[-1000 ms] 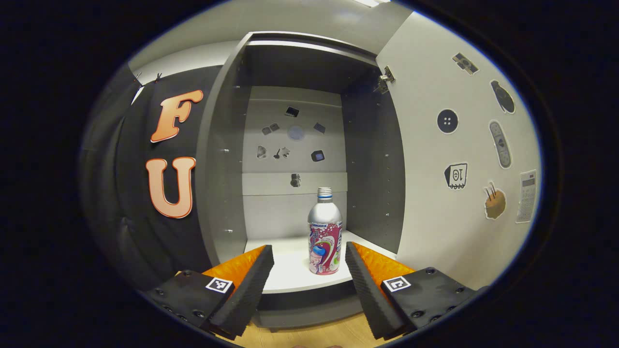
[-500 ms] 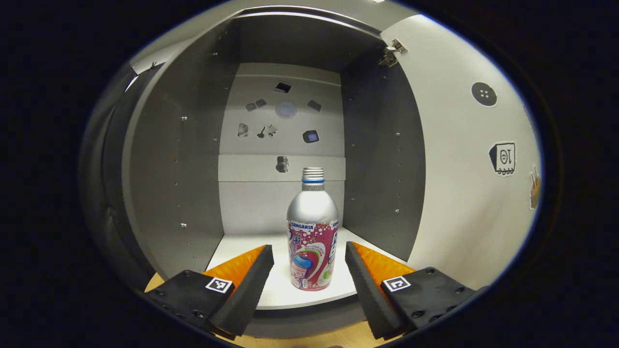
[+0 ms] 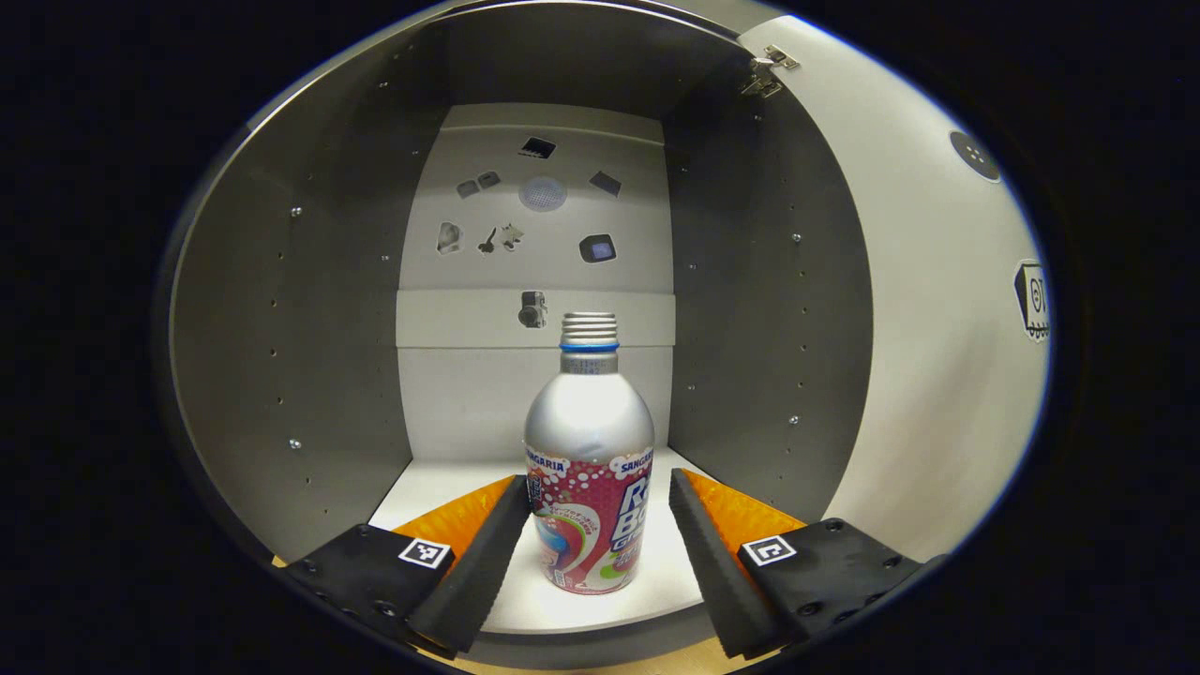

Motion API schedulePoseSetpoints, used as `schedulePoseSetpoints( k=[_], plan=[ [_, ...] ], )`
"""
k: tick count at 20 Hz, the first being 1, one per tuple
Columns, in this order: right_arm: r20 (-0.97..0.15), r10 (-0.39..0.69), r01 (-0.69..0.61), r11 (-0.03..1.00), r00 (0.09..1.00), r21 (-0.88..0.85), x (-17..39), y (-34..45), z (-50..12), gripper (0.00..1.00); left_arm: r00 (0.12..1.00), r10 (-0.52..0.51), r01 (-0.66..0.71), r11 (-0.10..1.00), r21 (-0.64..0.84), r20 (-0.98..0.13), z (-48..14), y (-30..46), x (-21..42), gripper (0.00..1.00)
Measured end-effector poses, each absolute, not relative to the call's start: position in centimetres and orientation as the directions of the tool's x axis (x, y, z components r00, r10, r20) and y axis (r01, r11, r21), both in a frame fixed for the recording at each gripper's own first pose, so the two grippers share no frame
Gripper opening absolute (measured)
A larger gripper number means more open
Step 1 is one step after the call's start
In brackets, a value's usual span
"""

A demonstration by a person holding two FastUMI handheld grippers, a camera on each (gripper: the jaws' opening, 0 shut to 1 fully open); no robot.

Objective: Open the cabinet door with the right hand, grasp the bottle in the cabinet with the left hand and place it on the coaster, then close the cabinet door with the right hand.

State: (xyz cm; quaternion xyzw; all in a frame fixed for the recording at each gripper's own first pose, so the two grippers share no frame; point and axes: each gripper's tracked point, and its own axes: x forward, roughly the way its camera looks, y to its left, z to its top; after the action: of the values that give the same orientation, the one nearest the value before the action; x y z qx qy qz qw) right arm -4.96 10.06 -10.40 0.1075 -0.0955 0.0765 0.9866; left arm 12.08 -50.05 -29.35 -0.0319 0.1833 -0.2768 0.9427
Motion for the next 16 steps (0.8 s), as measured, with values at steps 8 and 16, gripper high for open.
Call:
schedulePoseSetpoints(
  k=[8,16],
  plan=[
    [0.207,0.095,-0.133,0.976,0.974,0.173,-8.8,9.3,-8.7,0.33,0.797,-0.512,0.487,0.858,-0.162,-0.321,-29.8,-50.3,13.8,0.87],
    [0.171,0.051,-0.081,0.982,0.984,0.173,-7.0,7.9,-10.1,0.61,0.796,-0.512,0.478,0.859,-0.183,-0.323,-28.0,-46.5,11.6,0.84]
  ],
)
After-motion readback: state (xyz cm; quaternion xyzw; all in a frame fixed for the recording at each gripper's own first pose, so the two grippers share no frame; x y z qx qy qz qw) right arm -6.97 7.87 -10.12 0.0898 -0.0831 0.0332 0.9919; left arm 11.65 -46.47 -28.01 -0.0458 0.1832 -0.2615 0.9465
